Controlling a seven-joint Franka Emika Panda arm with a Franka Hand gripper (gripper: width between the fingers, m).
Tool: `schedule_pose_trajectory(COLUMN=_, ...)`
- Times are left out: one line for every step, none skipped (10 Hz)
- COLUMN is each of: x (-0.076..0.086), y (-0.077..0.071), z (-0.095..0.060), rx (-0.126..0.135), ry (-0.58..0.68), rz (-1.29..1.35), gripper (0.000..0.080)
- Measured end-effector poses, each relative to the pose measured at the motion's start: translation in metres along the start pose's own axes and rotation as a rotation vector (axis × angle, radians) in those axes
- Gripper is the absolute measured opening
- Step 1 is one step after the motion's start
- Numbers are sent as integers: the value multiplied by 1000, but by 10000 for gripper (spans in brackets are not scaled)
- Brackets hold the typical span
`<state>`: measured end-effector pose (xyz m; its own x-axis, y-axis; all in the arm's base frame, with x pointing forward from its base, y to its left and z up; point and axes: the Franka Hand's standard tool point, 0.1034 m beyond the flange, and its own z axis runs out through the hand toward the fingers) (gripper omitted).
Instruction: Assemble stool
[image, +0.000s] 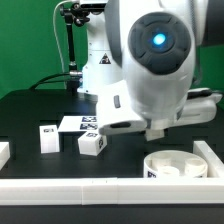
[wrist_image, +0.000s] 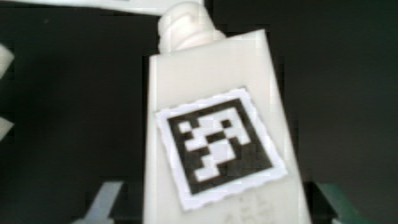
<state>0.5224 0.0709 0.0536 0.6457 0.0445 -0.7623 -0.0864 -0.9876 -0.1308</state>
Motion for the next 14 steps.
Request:
schedule_pose_trajectory(x=-4, y=-13, z=-13, rx=6, ry=22, rz=24, gripper=327)
schedule_pose_trajectory(x=-6, y=-19, z=-16, rx=2, ry=31, rz=13, gripper=327)
schedule_pose_trajectory(x=-2, y=-19, z=-14, rx=2, ry=49, rz=2, gripper=327)
schedule_pose_trajectory(x=2, y=-19, z=-17, rx=3, ry=78, rz=3, gripper=327)
schedule_pose_trajectory(x=2, y=-19, z=-17, rx=3, ry=80, rz=3, gripper=327)
schedule_pose_trajectory(x=3, y=-19, z=-17, rx=4, ry=83, rz=2, gripper=327)
schedule_pose_trajectory(x=10, y=-17, z=-27, rx=8, ry=161, rz=-8, gripper=327)
schedule_pose_trajectory(x=7, y=-19, z=-39, rx=11, ry=226, rz=3, gripper=327)
schedule_pose_trajectory(x=3, y=-23, z=-51, rx=11, ry=270, rz=3, gripper=327)
schedule_pose_trajectory(x=4, y=-26, z=-66, rx=13, ry=351, rz=-1, gripper=327)
schedule_pose_trajectory(x=5, y=-28, z=-74, rx=13, ry=426, rz=-3, gripper=327)
schedule_pose_trajectory(x=8, y=-27, z=-75, rx=13, ry=488, rz=-1, gripper=327)
schedule_pose_trajectory(x=11, y=-27, z=-76, rx=12, ry=565, rz=0, gripper=327)
schedule_pose_trajectory(x=13, y=-27, z=-78, rx=11, ry=642, rz=0, gripper=327)
